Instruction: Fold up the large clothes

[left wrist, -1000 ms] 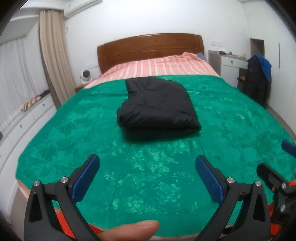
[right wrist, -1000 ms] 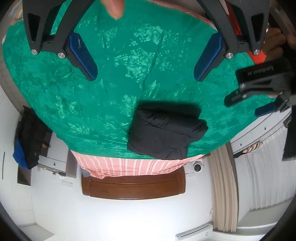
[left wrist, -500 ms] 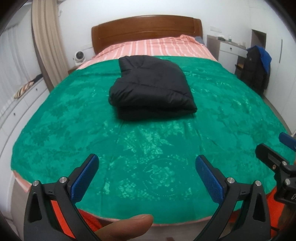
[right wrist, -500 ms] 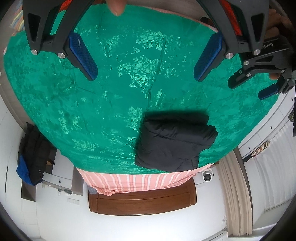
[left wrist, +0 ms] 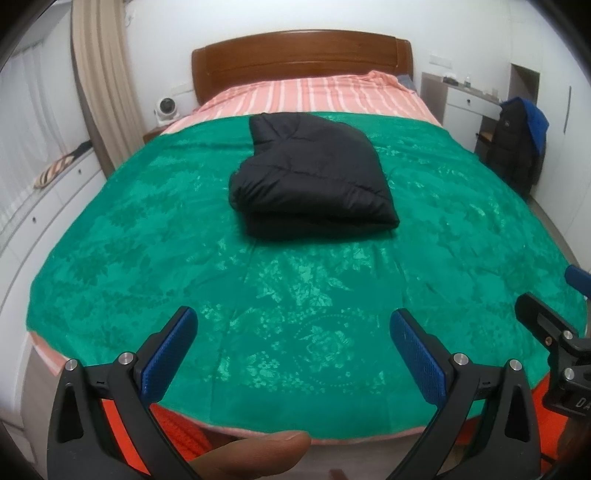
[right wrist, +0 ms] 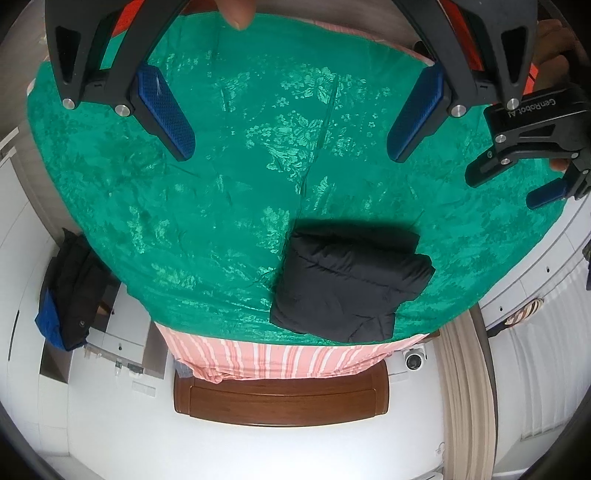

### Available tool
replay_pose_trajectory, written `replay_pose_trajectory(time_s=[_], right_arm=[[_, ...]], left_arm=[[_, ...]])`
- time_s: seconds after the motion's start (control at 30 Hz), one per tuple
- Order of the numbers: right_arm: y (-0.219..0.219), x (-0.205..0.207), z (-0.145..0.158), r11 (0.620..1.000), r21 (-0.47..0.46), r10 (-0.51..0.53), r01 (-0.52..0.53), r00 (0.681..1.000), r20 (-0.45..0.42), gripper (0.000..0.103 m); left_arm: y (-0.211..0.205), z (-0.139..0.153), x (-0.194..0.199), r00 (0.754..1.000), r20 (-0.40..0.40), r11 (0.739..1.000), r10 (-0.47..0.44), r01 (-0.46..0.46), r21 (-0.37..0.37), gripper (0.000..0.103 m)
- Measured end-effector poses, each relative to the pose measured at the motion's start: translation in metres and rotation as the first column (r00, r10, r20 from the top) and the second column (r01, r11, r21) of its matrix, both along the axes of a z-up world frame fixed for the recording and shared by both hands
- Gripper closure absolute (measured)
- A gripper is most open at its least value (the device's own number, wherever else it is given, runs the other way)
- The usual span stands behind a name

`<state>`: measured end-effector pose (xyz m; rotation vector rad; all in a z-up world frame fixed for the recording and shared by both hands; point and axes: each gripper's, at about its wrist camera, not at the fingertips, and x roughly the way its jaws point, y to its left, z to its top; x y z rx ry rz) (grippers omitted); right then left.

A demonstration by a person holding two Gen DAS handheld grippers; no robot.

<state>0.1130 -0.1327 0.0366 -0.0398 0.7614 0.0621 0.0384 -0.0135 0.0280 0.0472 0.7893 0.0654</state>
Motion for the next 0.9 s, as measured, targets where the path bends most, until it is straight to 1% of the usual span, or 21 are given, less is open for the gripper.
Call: replay_pose_trajectory(time_s=[0.2, 0.47, 0.63, 0.9], right_arm=[[0.0, 0.001, -0.002, 1.0, -0.01, -0.002, 0.002, 1.0, -0.01, 0.0], [0.001, 0.002, 0.001, 1.0, -0.019, -0.002, 0.001, 1.0, -0.01, 0.0], [0.003, 0.003, 0.004, 1.0, -0.021, 0.004, -0.004, 1.0, -0.009, 0.0], [0.008, 0.004, 0.009, 1.0, -0.026, 0.017, -0.017, 1.0, -0.001, 0.0]], left_arm=[[-0.006, 0.004, -0.002, 1.0, 0.016, 0.999, -0.01, 0.01, 0.036, 0.0], [-0.006, 0.005, 0.001, 1.0, 0.001, 0.999, -0.01, 0.01, 0.044, 0.0], [-0.006, 0.008, 0.003, 1.0, -0.004, 0.999, -0.01, 0.01, 0.035, 0.0], [-0.01, 0.013, 0.004, 1.0, 0.01, 0.999, -0.021, 0.021, 0.042, 0.0]])
